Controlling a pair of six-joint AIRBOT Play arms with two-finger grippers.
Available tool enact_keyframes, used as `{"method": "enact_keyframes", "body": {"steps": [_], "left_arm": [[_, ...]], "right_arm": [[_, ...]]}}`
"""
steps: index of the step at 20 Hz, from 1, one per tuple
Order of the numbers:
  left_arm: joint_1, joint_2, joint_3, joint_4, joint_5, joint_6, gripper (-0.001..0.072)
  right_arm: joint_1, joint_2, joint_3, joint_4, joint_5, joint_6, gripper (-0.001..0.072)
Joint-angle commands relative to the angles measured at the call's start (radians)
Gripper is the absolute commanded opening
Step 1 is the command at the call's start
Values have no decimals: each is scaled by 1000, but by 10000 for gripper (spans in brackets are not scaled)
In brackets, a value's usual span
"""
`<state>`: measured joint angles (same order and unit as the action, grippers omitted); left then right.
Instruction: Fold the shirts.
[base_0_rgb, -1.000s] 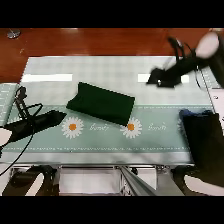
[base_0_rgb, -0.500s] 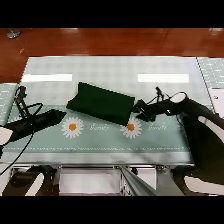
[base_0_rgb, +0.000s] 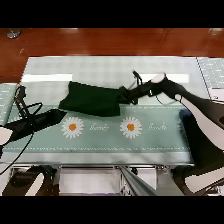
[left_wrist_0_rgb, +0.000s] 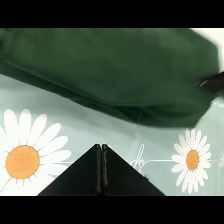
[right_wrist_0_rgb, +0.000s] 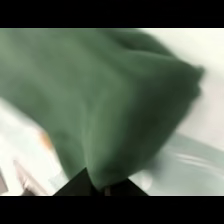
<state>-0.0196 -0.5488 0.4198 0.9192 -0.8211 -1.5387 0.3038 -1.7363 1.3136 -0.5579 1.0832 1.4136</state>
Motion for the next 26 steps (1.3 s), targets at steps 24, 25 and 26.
{"method": "enact_keyframes", "body": {"steps": [24,25,26], "left_arm": [[-87,0,0,-4,11,0,32],[-87,0,0,-4,19,0,32],[-87,0,0,-4,28,0,32]], "right_arm": [[-1051,758,288,-887,774,332,22],[-1106,812,216,-978,774,311,21],[-1156,861,142,-1062,774,285,21]]}}
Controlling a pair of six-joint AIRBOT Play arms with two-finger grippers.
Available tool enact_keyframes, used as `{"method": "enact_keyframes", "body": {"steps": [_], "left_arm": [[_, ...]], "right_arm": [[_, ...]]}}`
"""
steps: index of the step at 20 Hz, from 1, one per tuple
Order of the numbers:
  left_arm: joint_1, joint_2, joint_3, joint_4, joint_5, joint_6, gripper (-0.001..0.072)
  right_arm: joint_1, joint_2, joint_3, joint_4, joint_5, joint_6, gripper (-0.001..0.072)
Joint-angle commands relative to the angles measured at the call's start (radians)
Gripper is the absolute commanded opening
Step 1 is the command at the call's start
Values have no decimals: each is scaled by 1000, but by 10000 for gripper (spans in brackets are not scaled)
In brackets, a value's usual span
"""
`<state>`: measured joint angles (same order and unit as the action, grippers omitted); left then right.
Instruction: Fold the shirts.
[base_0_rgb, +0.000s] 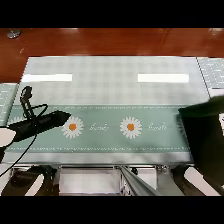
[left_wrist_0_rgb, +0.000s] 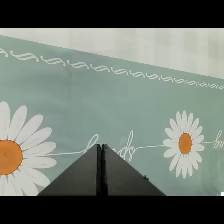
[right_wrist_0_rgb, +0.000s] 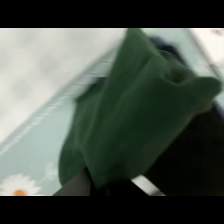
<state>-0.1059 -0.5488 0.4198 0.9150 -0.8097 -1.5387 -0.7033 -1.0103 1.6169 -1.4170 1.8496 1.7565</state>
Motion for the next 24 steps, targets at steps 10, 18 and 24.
{"method": "enact_keyframes", "body": {"steps": [10,18,24], "left_arm": [[19,-50,52,2,117,55,31],[-16,-539,938,32,-182,173,30],[-181,-708,877,436,-279,-64,31]], "right_arm": [[-290,158,-406,-156,-71,-53,615],[351,-218,93,347,-386,-136,22],[922,-410,-92,-150,-559,-39,21]]}}
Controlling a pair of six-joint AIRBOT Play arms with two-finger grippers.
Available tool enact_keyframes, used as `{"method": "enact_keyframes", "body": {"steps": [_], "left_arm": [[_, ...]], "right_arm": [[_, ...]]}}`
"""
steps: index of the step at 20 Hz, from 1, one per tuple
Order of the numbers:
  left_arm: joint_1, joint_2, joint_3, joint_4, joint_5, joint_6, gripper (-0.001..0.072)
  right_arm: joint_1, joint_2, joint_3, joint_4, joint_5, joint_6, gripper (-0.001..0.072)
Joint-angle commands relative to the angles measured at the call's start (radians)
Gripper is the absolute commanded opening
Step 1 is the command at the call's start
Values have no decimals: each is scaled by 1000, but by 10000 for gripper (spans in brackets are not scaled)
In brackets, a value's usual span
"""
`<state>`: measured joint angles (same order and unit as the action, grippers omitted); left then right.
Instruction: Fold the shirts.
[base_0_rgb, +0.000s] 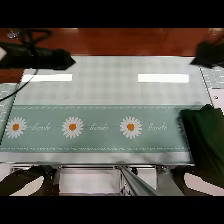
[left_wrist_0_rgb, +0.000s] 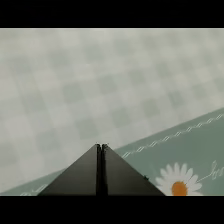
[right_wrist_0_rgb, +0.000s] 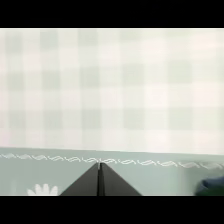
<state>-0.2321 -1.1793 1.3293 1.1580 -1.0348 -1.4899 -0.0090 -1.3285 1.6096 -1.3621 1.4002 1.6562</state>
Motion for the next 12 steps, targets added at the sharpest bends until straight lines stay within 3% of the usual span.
{"method": "enact_keyframes", "body": {"steps": [1,4,12], "left_arm": [[-47,-95,-93,212,-47,-113,31],[19,-130,-126,223,-70,-113,32],[89,-141,-114,222,-74,-113,32]], "right_arm": [[250,-120,-142,-233,-123,94,21],[253,-179,-230,-245,-108,140,21],[253,-184,-230,-244,-100,139,21]]}}
